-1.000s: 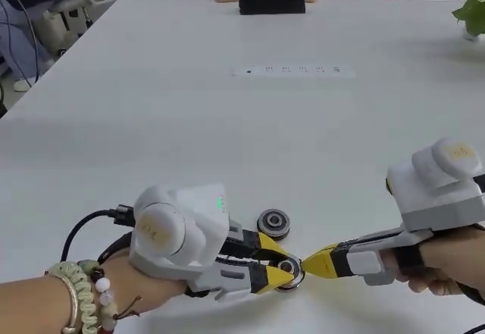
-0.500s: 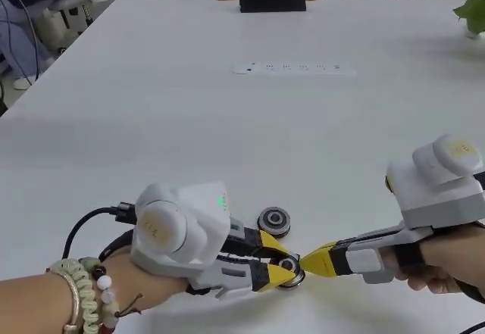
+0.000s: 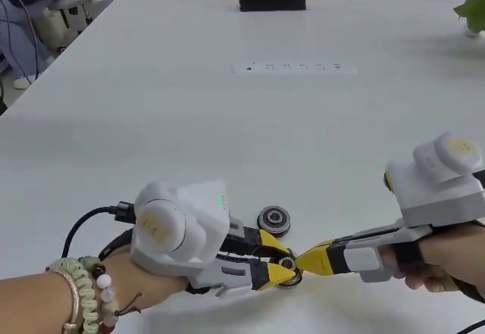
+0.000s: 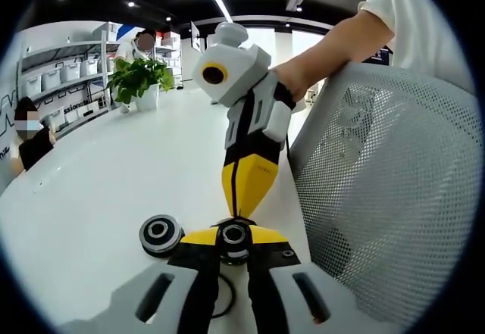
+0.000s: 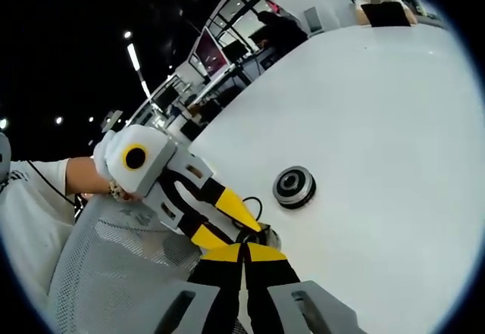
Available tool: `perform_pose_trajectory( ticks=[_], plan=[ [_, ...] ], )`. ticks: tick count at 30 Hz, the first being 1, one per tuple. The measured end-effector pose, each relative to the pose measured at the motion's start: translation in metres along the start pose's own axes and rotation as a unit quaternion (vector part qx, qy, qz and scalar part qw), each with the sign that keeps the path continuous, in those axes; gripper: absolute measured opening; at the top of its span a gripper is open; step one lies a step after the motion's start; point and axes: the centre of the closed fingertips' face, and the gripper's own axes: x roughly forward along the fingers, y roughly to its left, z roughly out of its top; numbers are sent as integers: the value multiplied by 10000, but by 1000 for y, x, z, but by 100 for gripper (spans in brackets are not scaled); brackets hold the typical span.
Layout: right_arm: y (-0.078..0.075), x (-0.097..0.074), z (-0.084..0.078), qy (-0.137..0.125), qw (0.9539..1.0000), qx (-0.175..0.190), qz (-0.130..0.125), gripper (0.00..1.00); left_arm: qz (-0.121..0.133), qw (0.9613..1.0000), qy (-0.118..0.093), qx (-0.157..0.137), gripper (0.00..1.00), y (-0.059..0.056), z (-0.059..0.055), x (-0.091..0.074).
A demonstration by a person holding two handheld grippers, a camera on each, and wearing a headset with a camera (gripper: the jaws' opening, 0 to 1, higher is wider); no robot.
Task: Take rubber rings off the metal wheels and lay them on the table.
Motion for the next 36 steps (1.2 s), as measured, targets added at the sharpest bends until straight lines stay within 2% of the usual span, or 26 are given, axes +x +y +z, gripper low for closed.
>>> perform_pose_trajectory(
  ticks=[12, 16, 24, 28, 31, 36],
  plan=[
    [1, -2, 5, -130, 9998, 154, 73, 0, 24, 10000, -5, -56, 8, 0, 0, 0],
    [-4, -2, 3, -33, 9999, 78, -86, 0, 47, 9999, -30, -154, 8, 1, 0, 0],
    [-12, -1, -2, 102, 9994, 5, -320, 0, 59, 9998, 28, -161, 8, 1, 0, 0],
    [-13, -1, -1, 97, 9994, -2, -321, 0, 41, 9998, 83, -187, 9, 1, 1, 0],
    [-12, -2, 0, 85, 9994, 7, -324, 0, -53, 9996, 94, -260, 13, -2, 2, 0],
    [-12, -3, 1, 59, 9995, 11, -303, 0, -51, 9996, 118, -269, 11, 0, 1, -1]
  ],
)
